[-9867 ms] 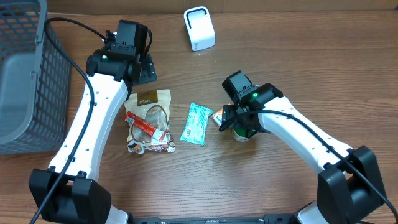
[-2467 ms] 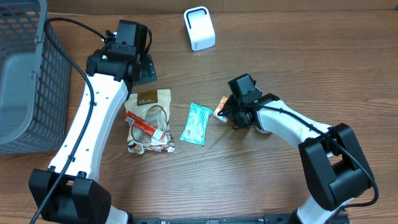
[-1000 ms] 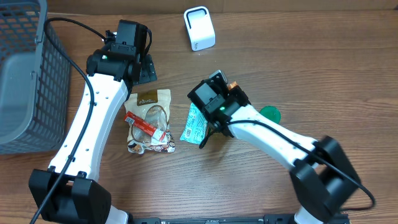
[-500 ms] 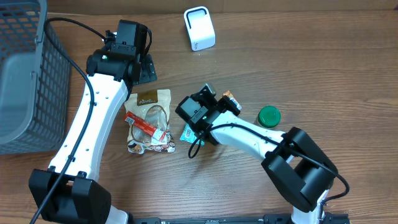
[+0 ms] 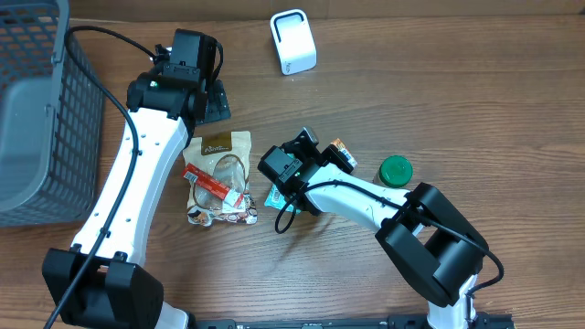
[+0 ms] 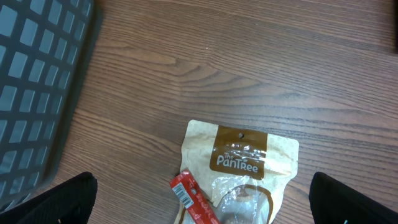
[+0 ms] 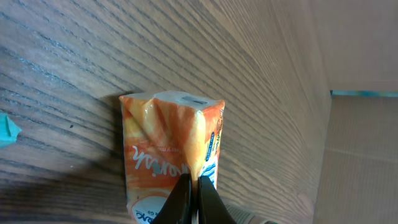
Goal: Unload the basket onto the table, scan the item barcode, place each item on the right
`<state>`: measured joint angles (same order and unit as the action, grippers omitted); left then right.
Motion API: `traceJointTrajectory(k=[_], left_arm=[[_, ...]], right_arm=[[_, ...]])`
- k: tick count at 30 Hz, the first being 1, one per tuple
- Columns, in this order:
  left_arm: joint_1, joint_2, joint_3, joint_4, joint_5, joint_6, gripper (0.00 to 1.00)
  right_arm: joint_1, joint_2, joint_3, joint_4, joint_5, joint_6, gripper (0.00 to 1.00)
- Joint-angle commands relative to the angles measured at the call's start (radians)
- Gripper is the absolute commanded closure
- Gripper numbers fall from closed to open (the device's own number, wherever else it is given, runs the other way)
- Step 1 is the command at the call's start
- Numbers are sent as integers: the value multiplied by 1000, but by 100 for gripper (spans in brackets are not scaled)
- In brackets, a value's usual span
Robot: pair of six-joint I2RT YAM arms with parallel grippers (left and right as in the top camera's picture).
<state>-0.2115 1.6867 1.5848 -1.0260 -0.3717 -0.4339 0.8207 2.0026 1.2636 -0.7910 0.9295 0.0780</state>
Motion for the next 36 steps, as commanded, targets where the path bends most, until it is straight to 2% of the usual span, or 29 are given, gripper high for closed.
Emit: traceJointTrajectory(k=[1,11,18,25,32,36], left_arm=[[2,-13,15,-2,-12,19,0],[-6,-13,15,-2,7,19,0],[2,-13,15,-2,6,19,0],[2,-13,15,-2,6,19,0],[2,-13,15,-2,6,19,0],[2,-13,15,-2,6,19,0]], right_arm=[[5,6,5,-6,0,31,96],[5,6,5,-10,0,31,96],[5,6,5,-10,-24,31,85],[5,4,8,-24,-40,31,67],[5,-40,28,-47,-52,31,62],[-1,-92,51,-57,-148,31,56]])
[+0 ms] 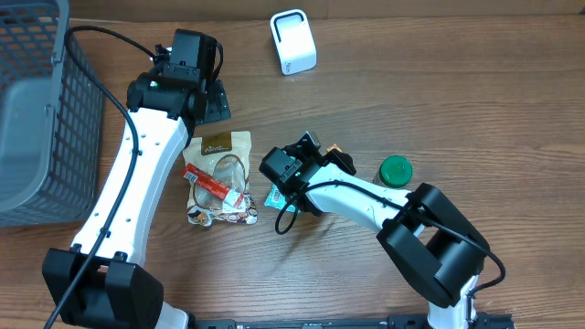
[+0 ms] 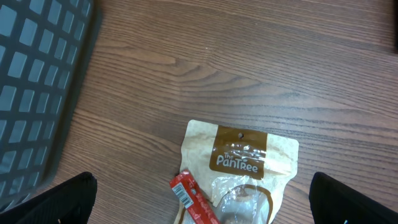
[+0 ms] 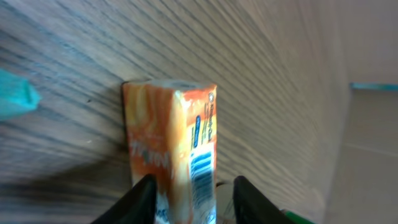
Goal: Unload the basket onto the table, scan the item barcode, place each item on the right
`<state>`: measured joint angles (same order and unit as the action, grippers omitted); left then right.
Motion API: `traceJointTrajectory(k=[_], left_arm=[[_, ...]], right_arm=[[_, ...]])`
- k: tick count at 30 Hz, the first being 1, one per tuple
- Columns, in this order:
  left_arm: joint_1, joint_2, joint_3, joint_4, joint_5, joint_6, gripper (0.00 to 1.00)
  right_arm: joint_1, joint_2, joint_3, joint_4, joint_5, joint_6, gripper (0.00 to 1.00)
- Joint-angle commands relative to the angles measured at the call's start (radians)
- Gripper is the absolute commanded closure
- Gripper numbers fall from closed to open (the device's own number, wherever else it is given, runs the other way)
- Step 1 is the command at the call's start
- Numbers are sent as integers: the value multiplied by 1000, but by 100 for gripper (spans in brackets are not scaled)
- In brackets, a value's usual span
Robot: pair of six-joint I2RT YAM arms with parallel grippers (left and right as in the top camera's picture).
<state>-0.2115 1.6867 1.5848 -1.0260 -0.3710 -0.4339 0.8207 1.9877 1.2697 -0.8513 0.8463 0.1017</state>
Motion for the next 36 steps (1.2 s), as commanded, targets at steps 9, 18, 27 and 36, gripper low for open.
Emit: traceJointTrajectory(k=[9,18,27,36], left_arm=[[2,-13,15,-2,6,19,0],[2,-13,15,-2,6,19,0],[2,-13,15,-2,6,19,0],[2,-13,15,-2,6,19,0]], right_arm=[[-109,-158,50,-28,-363,58,27],[-227,-157,39,-31,-596,58,29],[-252,-156,38,-26,-654,58,35],[-255,-154,-26,61,-649,45,35]])
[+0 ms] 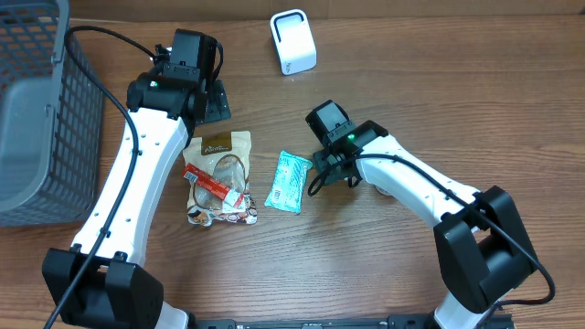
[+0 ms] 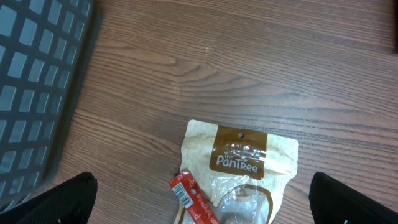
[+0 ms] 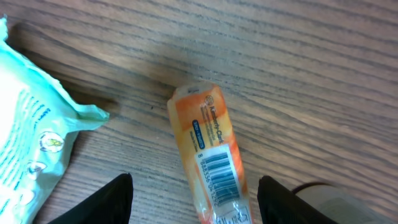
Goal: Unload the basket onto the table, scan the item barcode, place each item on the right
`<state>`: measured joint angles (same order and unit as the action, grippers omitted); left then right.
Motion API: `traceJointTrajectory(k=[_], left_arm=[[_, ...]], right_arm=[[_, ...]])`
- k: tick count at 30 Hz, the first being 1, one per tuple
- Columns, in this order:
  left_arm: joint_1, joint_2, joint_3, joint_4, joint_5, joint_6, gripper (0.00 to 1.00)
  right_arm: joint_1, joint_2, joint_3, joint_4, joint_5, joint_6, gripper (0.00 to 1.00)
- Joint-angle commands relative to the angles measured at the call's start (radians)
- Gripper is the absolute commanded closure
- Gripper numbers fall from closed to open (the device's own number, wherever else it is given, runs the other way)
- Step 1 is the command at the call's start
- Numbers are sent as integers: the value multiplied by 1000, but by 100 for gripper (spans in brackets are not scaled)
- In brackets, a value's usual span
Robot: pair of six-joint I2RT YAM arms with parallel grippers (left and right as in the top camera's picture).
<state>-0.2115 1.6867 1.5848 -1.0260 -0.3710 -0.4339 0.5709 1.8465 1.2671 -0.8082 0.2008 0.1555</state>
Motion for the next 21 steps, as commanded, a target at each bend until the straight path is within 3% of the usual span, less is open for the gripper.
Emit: traceJointTrajectory(k=[1,6,12,14,17,21], left_arm=[[2,-13,15,-2,6,19,0],[2,-13,15,-2,6,19,0],[2,-13,15,-2,6,19,0],[2,-13,15,-2,6,19,0],[2,-13,15,-2,6,19,1],[2,-13,15,-2,6,19,0]], right_arm=[[-5,-11,-26,23,6,-10,35],[-5,-4,-26,31,45,-10,39],[-5,-4,-26,44,45,-10,75],[-5,-4,-26,44,44,-10,75],[-5,-4,-26,45,44,-10,56],[-5,-4,-26,46,44,-9,55]])
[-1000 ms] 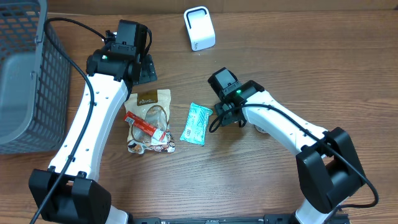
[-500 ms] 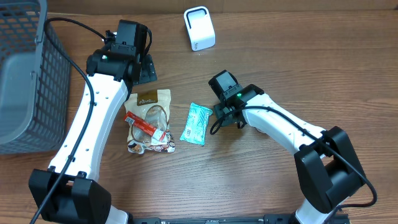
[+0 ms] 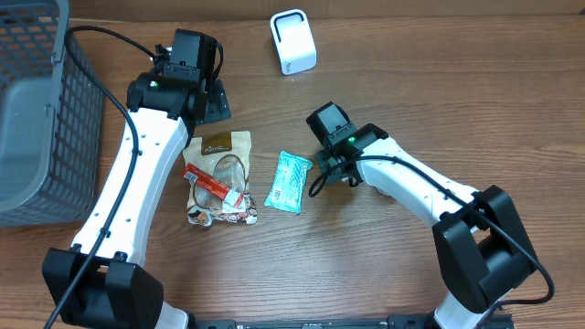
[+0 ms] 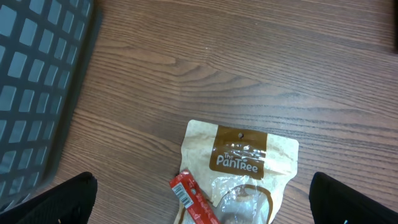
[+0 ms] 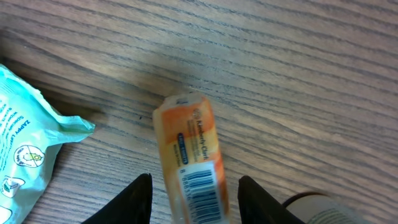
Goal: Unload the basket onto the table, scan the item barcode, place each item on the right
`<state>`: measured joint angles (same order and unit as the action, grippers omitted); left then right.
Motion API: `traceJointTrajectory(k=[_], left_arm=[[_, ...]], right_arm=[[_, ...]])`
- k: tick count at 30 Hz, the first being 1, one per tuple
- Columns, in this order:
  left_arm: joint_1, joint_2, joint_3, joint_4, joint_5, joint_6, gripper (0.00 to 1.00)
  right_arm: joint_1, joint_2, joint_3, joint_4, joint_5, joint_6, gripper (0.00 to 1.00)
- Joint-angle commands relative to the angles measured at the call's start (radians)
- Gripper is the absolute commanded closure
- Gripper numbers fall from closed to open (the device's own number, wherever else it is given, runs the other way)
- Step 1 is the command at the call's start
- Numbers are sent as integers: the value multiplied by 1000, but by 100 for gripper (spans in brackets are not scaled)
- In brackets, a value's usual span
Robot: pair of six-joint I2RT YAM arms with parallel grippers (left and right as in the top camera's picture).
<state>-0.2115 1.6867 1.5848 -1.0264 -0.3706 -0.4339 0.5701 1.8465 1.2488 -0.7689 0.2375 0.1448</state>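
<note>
An orange pack (image 5: pixel 189 163) lies on the wooden table with its barcode facing up. My right gripper (image 5: pixel 198 202) is open over it, one dark finger (image 5: pixel 134 200) on each side of the pack and apart from it. In the overhead view the right gripper (image 3: pixel 334 163) hides the pack. The white scanner (image 3: pixel 292 41) stands at the far edge. My left gripper (image 4: pixel 202 202) is open above a tan PanTree bag (image 4: pixel 242 163) and holds nothing.
A teal wipes pack (image 3: pixel 290 181) lies left of the right gripper. A red stick (image 4: pixel 193 202) rests on the PanTree bag. A grey mesh basket (image 3: pixel 32 110) fills the left side. A dark round rim (image 5: pixel 311 208) shows at the pack's right.
My right gripper's fingers stand closer together around the orange pack than before, still open. The pack sits slightly further left in the wrist view. The left arm has not moved.
My right gripper was shut at the upright orange pack, over the teal pack. Then its fingers were parted beside the pack. Then the arm stood further right, wide open over the pack lying barcode up. Now the fingers are narrower around it.
</note>
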Motion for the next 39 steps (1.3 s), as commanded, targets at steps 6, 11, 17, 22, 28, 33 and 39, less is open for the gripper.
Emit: traceJointTrajectory(k=[6,11,17,22,28,33,39], left_arm=[[2,-13,15,-2,5,19,0],[2,-13,15,-2,5,19,0],[2,-13,15,-2,5,19,0],[2,-13,15,-2,5,19,0],[2,-13,15,-2,5,19,0],[2,-13,15,-2,5,19,0],[2,-13,15,-2,5,19,0]], right_arm=[[-4,-4,-16,5,4,14,55],[-4,-4,-34,4,-8,66,64],[-4,-4,-34,5,-60,123,75],[-4,-5,-1,-26,-60,152,77],[-4,-5,51,-76,-61,152,60],[-8,-6,84,-86,-105,151,59],[-3,-6,189,-169,-121,151,59]])
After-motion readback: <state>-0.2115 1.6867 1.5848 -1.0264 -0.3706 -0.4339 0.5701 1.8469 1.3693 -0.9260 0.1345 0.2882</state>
